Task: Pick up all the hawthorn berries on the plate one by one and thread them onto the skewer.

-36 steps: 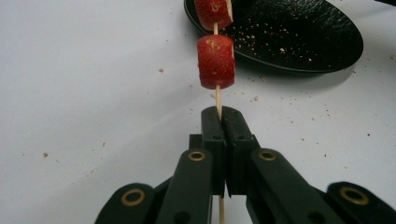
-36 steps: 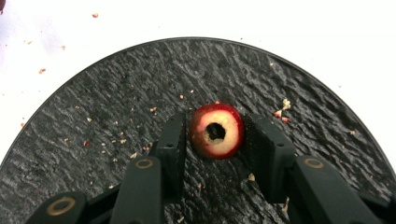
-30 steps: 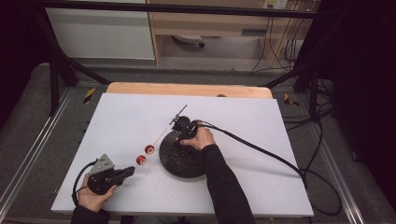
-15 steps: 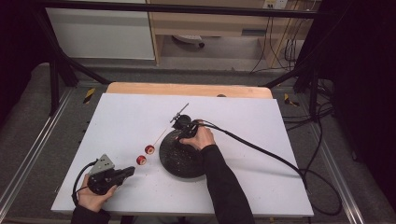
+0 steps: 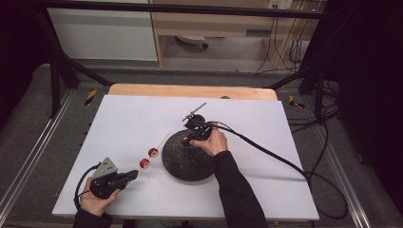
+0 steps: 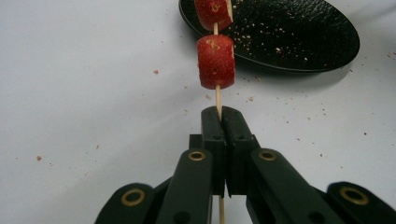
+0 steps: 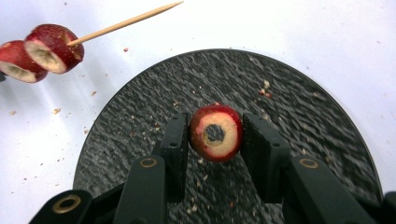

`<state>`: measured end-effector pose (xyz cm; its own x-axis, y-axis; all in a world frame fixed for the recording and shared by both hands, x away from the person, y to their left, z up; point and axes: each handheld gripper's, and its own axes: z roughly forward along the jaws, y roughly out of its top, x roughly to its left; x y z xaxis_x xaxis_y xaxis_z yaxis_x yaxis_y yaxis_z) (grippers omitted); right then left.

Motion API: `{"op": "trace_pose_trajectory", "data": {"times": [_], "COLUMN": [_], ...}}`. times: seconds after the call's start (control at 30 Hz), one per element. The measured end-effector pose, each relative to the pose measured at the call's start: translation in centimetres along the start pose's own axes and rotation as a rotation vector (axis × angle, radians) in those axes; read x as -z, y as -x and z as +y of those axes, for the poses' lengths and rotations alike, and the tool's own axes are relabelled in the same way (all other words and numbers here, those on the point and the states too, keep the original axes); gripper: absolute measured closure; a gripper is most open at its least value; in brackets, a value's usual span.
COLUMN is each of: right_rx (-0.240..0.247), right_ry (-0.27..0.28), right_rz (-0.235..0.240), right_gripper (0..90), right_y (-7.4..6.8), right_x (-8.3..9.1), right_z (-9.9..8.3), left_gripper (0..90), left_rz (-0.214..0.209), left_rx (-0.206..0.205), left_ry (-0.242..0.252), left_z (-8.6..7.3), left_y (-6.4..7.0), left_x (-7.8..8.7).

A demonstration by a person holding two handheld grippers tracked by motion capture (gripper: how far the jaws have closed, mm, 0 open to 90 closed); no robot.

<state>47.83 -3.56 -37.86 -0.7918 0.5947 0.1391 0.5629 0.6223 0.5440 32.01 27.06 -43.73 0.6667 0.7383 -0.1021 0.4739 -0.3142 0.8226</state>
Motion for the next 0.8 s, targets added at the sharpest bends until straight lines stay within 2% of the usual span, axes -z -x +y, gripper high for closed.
{"op": "trace_pose_trajectory", "data": {"times": [0.2, 0.43, 0.8], "right_rx": [-0.069, -0.125, -0.288], "right_ry": [0.074, 0.178, 0.413], "right_rz": [0.023, 0.051, 0.110], "right_gripper": [62.8, 62.8, 62.9], "right_y": [0.1, -0.1, 0.0], "right_x": [1.3, 2.3, 2.9], "right_z": [-2.0, -4.6, -9.2], "left_gripper": [88.6, 88.6, 88.6], "left_rz": [0.000, -0.005, -0.008], "left_rx": [-0.003, -0.003, -0.006], "left_ry": [0.003, 0.002, 0.013], "left_z": [0.0, 0.1, 0.4], "left_y": [0.2, 0.4, 1.2], "left_x": [-0.1, -0.1, -0.3]}}
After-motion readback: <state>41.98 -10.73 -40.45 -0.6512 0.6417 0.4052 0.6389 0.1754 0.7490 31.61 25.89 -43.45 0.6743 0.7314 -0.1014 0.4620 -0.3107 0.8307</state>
